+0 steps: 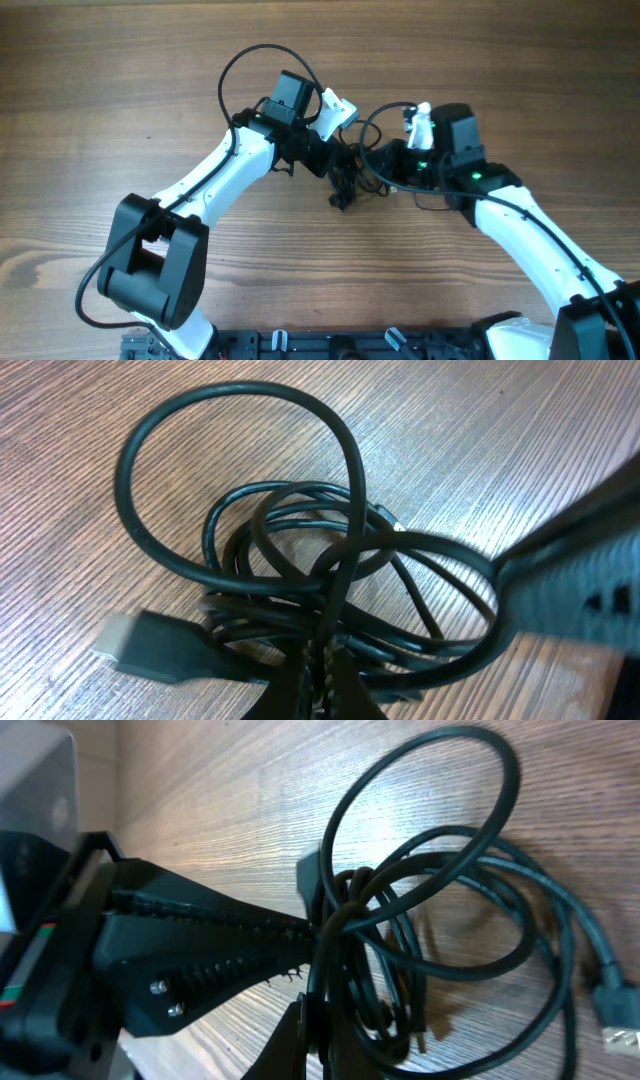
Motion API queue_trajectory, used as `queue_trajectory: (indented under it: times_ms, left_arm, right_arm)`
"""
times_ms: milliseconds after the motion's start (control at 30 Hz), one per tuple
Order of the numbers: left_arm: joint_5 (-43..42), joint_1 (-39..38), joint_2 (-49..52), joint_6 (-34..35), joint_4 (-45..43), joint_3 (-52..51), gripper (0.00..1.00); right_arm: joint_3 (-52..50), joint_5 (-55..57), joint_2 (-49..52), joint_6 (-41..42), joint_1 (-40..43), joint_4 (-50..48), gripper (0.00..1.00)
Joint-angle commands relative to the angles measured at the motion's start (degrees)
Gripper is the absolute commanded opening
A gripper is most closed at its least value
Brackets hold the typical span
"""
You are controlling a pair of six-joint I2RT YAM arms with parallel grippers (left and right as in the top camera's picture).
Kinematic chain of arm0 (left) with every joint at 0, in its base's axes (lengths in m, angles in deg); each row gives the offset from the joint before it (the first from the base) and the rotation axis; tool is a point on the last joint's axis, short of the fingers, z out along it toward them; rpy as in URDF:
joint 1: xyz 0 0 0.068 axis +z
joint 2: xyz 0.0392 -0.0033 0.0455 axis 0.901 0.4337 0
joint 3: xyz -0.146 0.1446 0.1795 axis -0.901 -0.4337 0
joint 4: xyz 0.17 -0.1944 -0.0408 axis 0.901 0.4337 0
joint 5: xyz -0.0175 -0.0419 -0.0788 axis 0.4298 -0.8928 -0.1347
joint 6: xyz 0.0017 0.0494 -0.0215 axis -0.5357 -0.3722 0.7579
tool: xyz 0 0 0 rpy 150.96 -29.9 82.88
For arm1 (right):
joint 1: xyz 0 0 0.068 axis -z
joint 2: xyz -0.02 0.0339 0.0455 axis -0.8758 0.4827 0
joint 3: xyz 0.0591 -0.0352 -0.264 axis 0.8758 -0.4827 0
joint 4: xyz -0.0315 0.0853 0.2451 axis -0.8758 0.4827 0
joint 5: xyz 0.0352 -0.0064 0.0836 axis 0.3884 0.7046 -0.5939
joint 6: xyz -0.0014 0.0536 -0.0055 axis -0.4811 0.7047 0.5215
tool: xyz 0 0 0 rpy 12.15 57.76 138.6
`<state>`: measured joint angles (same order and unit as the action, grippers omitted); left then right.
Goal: Untangle cables
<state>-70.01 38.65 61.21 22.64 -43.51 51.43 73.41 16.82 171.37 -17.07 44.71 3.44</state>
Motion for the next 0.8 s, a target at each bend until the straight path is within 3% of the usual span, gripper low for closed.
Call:
queue_trajectory:
  times_ms: [0, 300, 367, 400, 433, 767]
  left_arm:
    - [4.09, 1.18, 0.22, 0.96, 0.11, 0.07, 0.04]
    - [4.09, 1.18, 0.22, 0.94, 2.03, 0.07, 0.05]
    - [4.09, 1.18, 0.22, 0.94, 1.84, 0.07, 0.05]
    - [4.07, 1.18, 0.22, 0.94, 1.73, 0.07, 0.05]
    - [4.07, 1.18, 0.22, 0.94, 1.55, 0.04, 0.05]
    - [0.11, 1.03, 0.22, 2.56, 0.11, 0.07, 0.04]
  right_arm:
    - [-0.02, -7.19, -2.36, -3.43, 4.15, 0.68, 0.04]
    - [-0.02, -7.56, -2.36, -3.34, 8.61, 1.33, 0.04]
    - [-0.04, -9.64, -2.36, -3.13, 8.39, 1.88, 0.19]
    - [-0.02, -10.29, -2.36, -2.86, 8.13, 2.05, 0.35]
    - [-0.02, -10.67, -2.36, -2.45, 7.87, 2.19, 0.38]
    - [-0.04, -8.52, -0.85, 9.4, 3.04, 0.74, 0.33]
